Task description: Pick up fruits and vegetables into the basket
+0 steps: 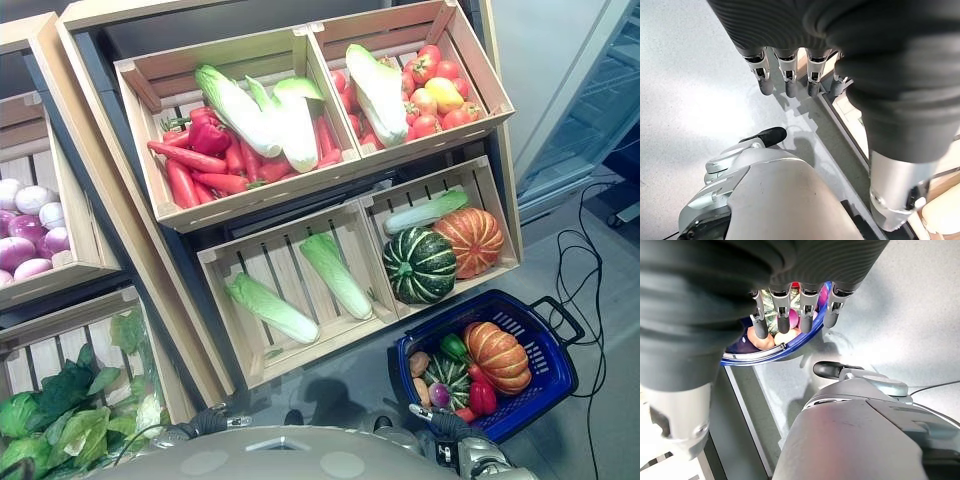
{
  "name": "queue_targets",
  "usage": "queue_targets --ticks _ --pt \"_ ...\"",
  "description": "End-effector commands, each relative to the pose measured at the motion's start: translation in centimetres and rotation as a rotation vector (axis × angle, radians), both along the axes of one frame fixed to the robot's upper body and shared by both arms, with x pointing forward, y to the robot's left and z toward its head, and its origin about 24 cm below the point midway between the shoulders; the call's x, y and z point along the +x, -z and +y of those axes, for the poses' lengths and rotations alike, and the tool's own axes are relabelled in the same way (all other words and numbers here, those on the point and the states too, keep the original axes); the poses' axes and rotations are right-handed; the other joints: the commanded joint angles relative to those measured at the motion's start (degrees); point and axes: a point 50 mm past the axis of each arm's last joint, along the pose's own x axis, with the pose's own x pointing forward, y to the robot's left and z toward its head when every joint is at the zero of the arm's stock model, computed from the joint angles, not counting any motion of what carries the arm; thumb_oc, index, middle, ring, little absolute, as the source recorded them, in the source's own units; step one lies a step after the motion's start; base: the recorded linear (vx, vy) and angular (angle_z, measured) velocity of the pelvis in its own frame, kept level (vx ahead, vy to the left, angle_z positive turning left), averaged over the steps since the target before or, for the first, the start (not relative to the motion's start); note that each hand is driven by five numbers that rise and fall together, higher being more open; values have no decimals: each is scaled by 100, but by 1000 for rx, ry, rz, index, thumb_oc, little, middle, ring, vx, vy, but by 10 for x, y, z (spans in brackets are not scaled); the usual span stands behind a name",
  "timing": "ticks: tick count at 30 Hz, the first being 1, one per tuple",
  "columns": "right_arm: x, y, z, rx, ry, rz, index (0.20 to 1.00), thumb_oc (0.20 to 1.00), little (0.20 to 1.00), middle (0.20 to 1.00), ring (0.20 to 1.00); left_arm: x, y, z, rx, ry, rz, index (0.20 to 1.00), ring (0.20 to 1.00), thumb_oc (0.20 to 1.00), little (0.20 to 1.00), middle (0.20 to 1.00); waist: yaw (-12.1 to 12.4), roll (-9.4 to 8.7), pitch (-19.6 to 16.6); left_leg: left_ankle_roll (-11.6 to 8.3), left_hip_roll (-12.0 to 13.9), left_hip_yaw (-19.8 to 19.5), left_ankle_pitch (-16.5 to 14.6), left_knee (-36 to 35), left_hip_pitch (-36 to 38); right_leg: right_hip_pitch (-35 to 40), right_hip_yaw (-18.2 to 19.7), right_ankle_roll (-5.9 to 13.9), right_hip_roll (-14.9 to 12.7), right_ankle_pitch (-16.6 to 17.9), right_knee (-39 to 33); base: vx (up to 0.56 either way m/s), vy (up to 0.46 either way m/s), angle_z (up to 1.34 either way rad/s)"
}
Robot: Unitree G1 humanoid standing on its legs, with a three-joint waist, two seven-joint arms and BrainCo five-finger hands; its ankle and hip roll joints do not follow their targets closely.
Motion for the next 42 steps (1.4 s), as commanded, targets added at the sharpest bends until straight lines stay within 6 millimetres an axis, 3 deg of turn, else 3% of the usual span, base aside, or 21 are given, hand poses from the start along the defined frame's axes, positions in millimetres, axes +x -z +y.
queue_targets --ticks 1,31,39,42 --pt "16 0 7 12 -7 -18 1000 1000 1000 1000 1000 23 -4 1 11 14 -32 1000 1000 1000 1000 1000 56 -217 233 35 -60 -9 -677 39 218 64 -124 366 -310 -109 87 0 0 0" --pt "19 -2 4 7 -4 -20 1000 1000 1000 1000 1000 32 -7 0 -30 -20 -93 1000 1000 1000 1000 1000 55 -212 251 32 -56 0 -673 39 216 57 -105 363 -311 -107 90 0 0 0" --pt "27 -5 -1 -7 1 -41 1000 1000 1000 1000 1000 48 -13 -2 -81 -71 -198 1000 1000 1000 1000 1000 81 -157 515 7 -11 -22 -529 39 -159 -300 -39 357 -305 16 61 -30 -4 0" --pt "43 -9 -3 -20 8 -84 1000 1000 1000 1000 1000 67 -20 -6 -106 -92 -277 1000 1000 1000 1000 1000 69 -102 838 7 -12 -64 -410 39 -511 -666 5 337 -304 117 63 -164 -7 1"
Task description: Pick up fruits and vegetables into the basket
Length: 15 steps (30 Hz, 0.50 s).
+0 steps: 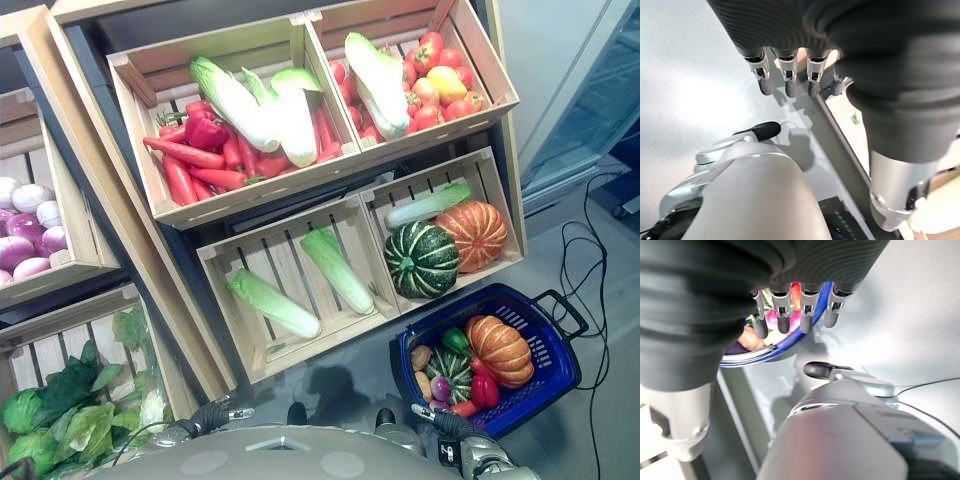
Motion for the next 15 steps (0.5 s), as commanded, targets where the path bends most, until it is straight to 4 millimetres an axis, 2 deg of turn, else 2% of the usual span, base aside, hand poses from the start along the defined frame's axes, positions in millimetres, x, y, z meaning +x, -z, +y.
queue_targets --ticks 1,7,9,11,15 --pt "46 -8 6 -2 2 -100 1000 1000 1000 1000 1000 63 -19 -3 -34 -44 -212 1000 1000 1000 1000 1000 57 -220 810 19 -22 -73 -451 23 -160 -311 36 338 -298 115 57 -162 -18 3" --pt "73 -16 10 -11 -5 -173 1000 1000 1000 1000 1000 99 -37 -10 -84 -70 -366 1000 1000 1000 1000 1000 50 -161 1330 48 -63 -182 -287 23 -708 -871 130 287 -240 269 57 -122 -24 5" --pt "88 -22 11 -7 2 -225 1000 1000 1000 1000 1000 116 -47 -15 -109 -64 -444 1000 1000 1000 1000 1000 61 -161 1573 43 -89 -239 -218 23 -934 -1086 113 269 -228 313 76 -138 -30 4" --pt "94 -25 11 -6 4 -246 1000 1000 1000 1000 1000 122 -52 -17 -124 -63 -476 1000 1000 1000 1000 1000 66 -158 1649 41 -101 -251 -197 23 -1004 -1171 105 267 -229 321 110 -90 -4 2" --pt "117 -37 8 -2 17 -332 1000 1000 1000 1000 1000 153 -75 -27 -176 -47 -616 1000 1000 1000 1000 1000 108 -153 2055 37 -146 -294 -24 144 -1377 -1696 109 205 -240 230 653 -145 -4 0"
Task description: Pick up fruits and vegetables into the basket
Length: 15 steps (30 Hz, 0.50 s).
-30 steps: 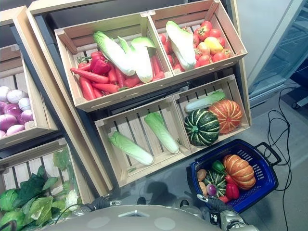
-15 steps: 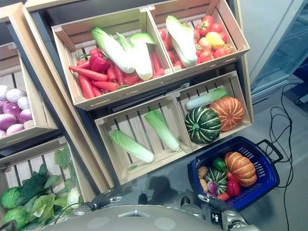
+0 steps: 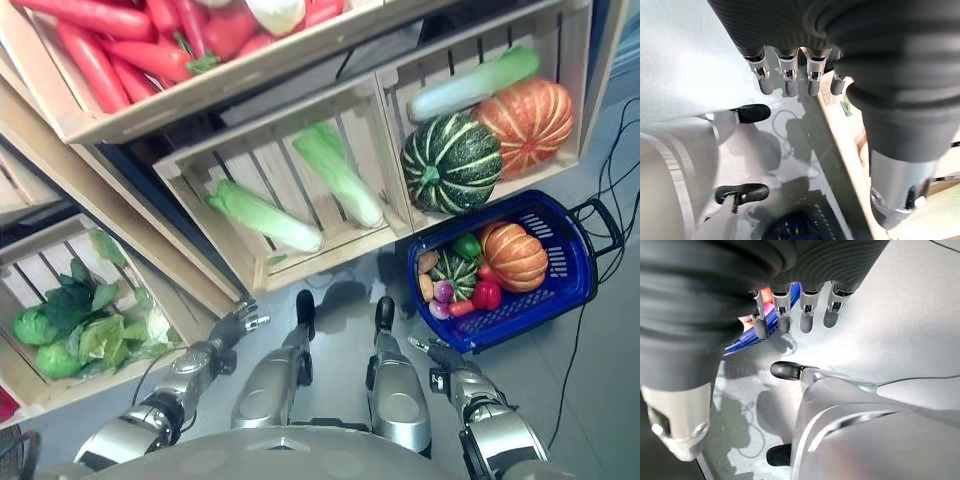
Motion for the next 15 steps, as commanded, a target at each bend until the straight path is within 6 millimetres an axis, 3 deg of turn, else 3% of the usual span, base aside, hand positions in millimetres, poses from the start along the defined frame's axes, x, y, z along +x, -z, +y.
queue_targets --ticks 1,7,15 --pt "17 -9 0 -10 -5 -60 1000 1000 1000 1000 1000 34 -27 -5 -42 6 -162 1000 1000 1000 1000 1000 91 -229 376 59 -159 -148 -452 293 -244 -605 191 242 -277 -122 753 -159 -27 -1" --pt "37 -21 0 0 18 -134 1000 1000 1000 1000 1000 68 -65 -23 -102 69 -360 1000 1000 1000 1000 1000 90 -256 727 113 -259 -227 -584 1002 -896 -1239 245 211 -278 -228 1401 -111 -44 5" --pt "55 -31 4 6 34 -179 1000 1000 1000 1000 1000 92 -106 -46 -154 85 -541 1000 1000 1000 1000 1000 90 -214 845 173 -377 -305 -700 1641 -1574 -1945 332 210 -281 -348 2072 -57 -33 7"
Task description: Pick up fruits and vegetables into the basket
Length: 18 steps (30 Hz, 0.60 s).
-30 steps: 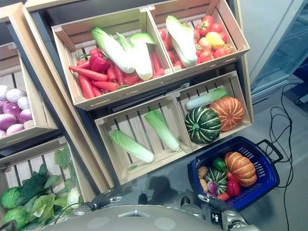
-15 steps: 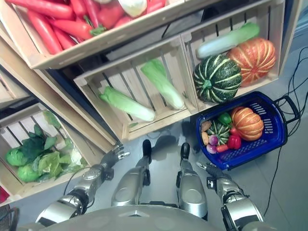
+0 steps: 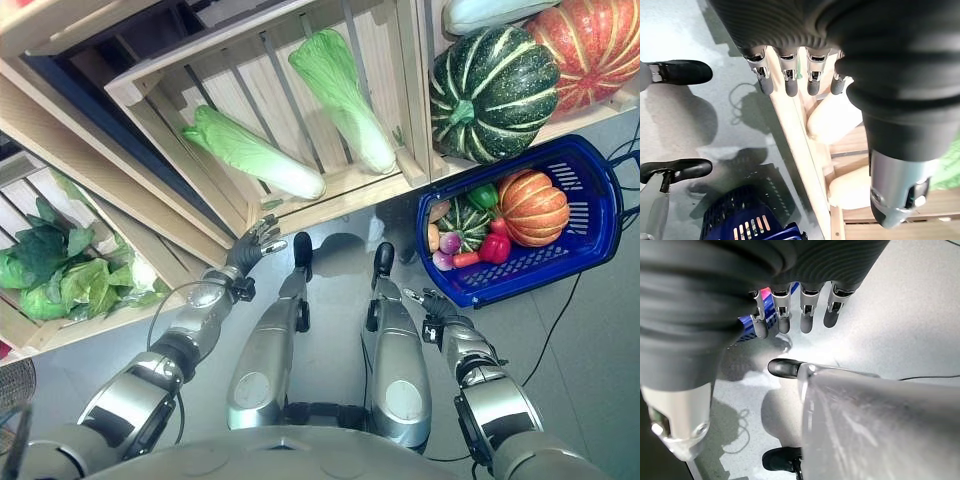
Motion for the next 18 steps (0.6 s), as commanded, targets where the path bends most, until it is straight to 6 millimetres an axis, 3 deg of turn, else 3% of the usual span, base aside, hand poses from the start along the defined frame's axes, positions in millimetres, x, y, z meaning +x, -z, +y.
queue_targets --ticks 1,7,18 --pt "-4 1 -2 6 31 -5 1000 1000 1000 1000 1000 5 -18 -5 -48 -55 -97 1000 1000 1000 1000 1000 -42 -139 -38 166 -288 -87 -750 996 -586 -473 254 233 -127 319 173 -26 -23 22" --pt "4 -4 1 16 31 -28 1000 1000 1000 1000 1000 19 -38 -2 -13 -191 -157 1000 1000 1000 1000 1000 -85 -165 -38 177 -297 -87 -775 1218 -904 -769 310 200 -80 276 377 -22 -17 9" --pt "12 -7 11 26 1 -36 1000 1000 1000 1000 1000 45 -67 23 14 -458 -184 1000 1000 1000 1000 1000 -239 -316 -38 171 -272 -44 -871 1514 -1171 -1004 437 135 31 183 593 2 0 -1"
